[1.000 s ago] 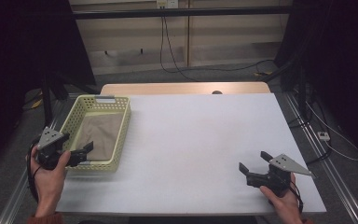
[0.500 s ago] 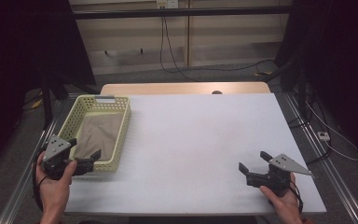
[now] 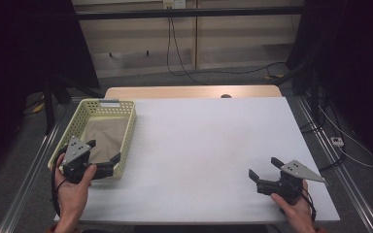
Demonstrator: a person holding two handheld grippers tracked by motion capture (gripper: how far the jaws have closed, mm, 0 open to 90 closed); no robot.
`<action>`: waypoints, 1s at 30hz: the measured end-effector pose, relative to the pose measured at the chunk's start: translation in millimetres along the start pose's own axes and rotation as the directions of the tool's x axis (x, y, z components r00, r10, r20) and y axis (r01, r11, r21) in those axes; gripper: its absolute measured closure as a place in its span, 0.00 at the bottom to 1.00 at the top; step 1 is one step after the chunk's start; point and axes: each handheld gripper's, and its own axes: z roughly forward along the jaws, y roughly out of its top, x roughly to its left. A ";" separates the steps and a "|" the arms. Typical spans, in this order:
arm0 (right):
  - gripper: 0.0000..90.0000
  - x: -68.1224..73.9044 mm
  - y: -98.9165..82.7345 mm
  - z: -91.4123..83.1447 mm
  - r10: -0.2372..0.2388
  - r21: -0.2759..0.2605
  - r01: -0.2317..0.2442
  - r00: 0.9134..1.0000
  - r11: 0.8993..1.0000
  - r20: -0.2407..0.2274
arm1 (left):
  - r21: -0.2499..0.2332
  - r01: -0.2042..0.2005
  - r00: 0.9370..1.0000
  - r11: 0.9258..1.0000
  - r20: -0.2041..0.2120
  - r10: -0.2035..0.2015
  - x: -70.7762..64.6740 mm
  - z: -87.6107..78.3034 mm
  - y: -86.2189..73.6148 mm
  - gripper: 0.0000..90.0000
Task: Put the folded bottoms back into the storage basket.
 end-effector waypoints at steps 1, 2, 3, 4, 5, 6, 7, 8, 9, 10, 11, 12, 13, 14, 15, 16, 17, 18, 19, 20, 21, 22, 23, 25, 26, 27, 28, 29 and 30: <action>0.05 0.2 0.0 -0.1 0.000 0.000 0.000 1.000 1.000 0.000 | 0.003 -0.008 1.000 1.000 0.015 0.008 -1.2 0.8 1.3 0.06; 0.05 0.2 0.0 -0.1 -0.001 0.000 0.001 1.000 1.000 0.000 | 0.000 -0.028 0.999 1.000 0.031 0.028 -3.3 2.0 3.4 0.06; 0.05 0.0 0.0 0.0 0.000 0.000 0.000 1.000 1.000 0.001 | -0.002 -0.035 0.999 0.999 0.032 0.035 -4.6 2.5 4.4 0.06; 0.05 0.0 0.0 -0.1 0.003 -0.001 -0.003 1.000 1.000 0.001 | -0.005 -0.035 0.999 0.999 0.033 0.035 -6.6 3.8 5.9 0.06; 0.05 -0.4 -0.1 -0.1 0.004 0.000 -0.004 1.000 1.000 0.001 | -0.006 -0.039 0.999 0.999 0.038 0.039 -8.0 5.2 6.9 0.06; 0.05 -0.5 -0.1 -0.1 0.004 0.000 -0.004 1.000 1.000 0.001 | -0.006 -0.040 0.998 0.999 0.037 0.040 -9.2 6.4 7.6 0.06; 0.05 -0.3 -0.1 -0.1 0.006 -0.001 -0.006 1.000 1.000 0.002 | -0.006 -0.039 0.999 0.999 0.036 0.039 -10.8 8.0 8.4 0.06; 0.05 -0.2 -0.1 -0.1 0.004 -0.001 -0.004 1.000 1.000 0.000 | -0.004 -0.044 0.998 0.999 0.044 0.044 -11.9 10.2 9.6 0.06; 0.05 0.0 -0.1 0.0 0.002 0.000 -0.002 1.000 1.000 -0.001 | -0.005 -0.046 0.998 0.999 0.049 0.046 -12.4 11.6 10.3 0.06; 0.05 0.1 -0.2 0.0 0.001 0.001 -0.001 1.000 1.000 -0.001 | -0.008 -0.046 0.998 0.999 0.047 0.047 -13.4 13.6 11.7 0.06; 0.05 0.2 -0.1 0.0 0.000 0.001 0.000 1.000 1.000 -0.002 | -0.015 -0.049 0.998 0.999 0.042 0.049 -14.2 15.5 12.5 0.06; 0.05 0.4 -0.1 0.0 0.001 0.000 -0.001 1.000 1.000 -0.003 | -0.021 -0.050 0.998 0.999 0.044 0.051 -14.8 17.5 13.2 0.06; 0.05 0.4 -0.1 0.2 0.000 0.001 0.000 1.000 1.000 -0.004 | -0.027 -0.045 0.997 0.999 0.056 0.047 -15.6 19.6 13.7 0.06; 0.05 0.4 -0.2 0.2 -0.003 0.002 0.003 1.000 1.000 -0.007 | -0.024 -0.044 0.997 0.999 0.068 0.045 -16.9 21.7 14.5 0.06; 0.05 0.7 -0.1 0.3 0.000 0.002 0.000 1.000 1.000 -0.008 | -0.018 -0.049 0.996 0.999 0.069 0.051 -19.0 24.1 15.3 0.06; 0.05 0.6 -0.2 0.4 -0.002 0.003 0.002 1.000 1.000 -0.009 | -0.012 -0.063 0.996 0.998 0.070 0.064 -21.0 26.2 16.2 0.06; 0.05 0.6 -0.1 0.5 -0.002 0.004 0.002 1.000 1.000 -0.009 | -0.016 -0.063 0.995 0.998 0.071 0.064 -22.8 27.9 16.5 0.06; 0.05 0.6 -0.1 0.8 0.000 0.004 0.001 1.000 1.000 -0.009 | -0.016 -0.061 0.995 0.998 0.075 0.062 -25.2 30.6 17.0 0.06; 0.05 0.6 -0.2 1.2 0.002 0.006 -0.002 1.000 1.000 -0.009 | -0.016 -0.064 0.995 0.998 0.080 0.065 -26.2 32.6 17.3 0.07; 0.05 0.6 -0.2 1.3 0.002 0.006 -0.002 1.000 1.000 -0.009 | -0.012 -0.061 0.994 0.998 0.086 0.062 -28.7 36.3 17.8 0.07; 0.05 0.7 -0.2 1.4 0.002 0.007 -0.002 1.000 1.000 -0.009 | 0.000 -0.069 0.994 0.998 0.090 0.069 -30.2 39.1 18.2 0.07; 0.05 0.8 -0.2 1.4 0.002 0.007 -0.002 1.000 1.000 -0.010 | 0.002 -0.072 0.993 0.997 0.098 0.072 -32.1 42.3 18.6 0.07; 0.05 0.9 -0.1 1.4 0.001 0.006 -0.001 1.000 1.000 -0.011 | 0.002 -0.075 0.992 0.997 0.106 0.075 -33.6 44.3 18.9 0.07; 0.05 1.1 -0.2 1.2 -0.002 0.006 0.002 1.000 1.000 -0.013 | 0.007 -0.095 0.989 0.995 0.115 0.093 -37.5 49.3 20.2 0.07; 0.05 1.0 -0.2 1.1 -0.004 0.005 0.004 1.000 1.000 -0.013 | 0.008 -0.098 0.988 0.995 0.118 0.096 -40.3 52.3 21.2 0.07; 0.05 0.9 -0.2 1.0 -0.002 0.006 0.002 1.000 1.000 -0.015 | 0.010 -0.102 0.987 0.995 0.124 0.100 -41.7 54.0 22.1 0.07; 0.05 0.9 -0.2 1.0 -0.001 0.006 0.001 1.000 1.000 -0.016 | 0.008 -0.095 0.986 0.995 0.135 0.093 -44.3 56.4 22.9 0.07; 0.05 0.8 -0.2 1.2 -0.002 0.006 0.002 1.000 1.000 -0.015 | 0.000 -0.091 0.985 0.996 0.149 0.090 -46.7 57.9 23.7 0.07; 0.05 0.8 -0.2 1.2 -0.002 0.006 0.002 1.000 1.000 -0.016 | -0.018 -0.083 0.984 0.996 0.154 0.085 -49.6 58.6 24.1 0.07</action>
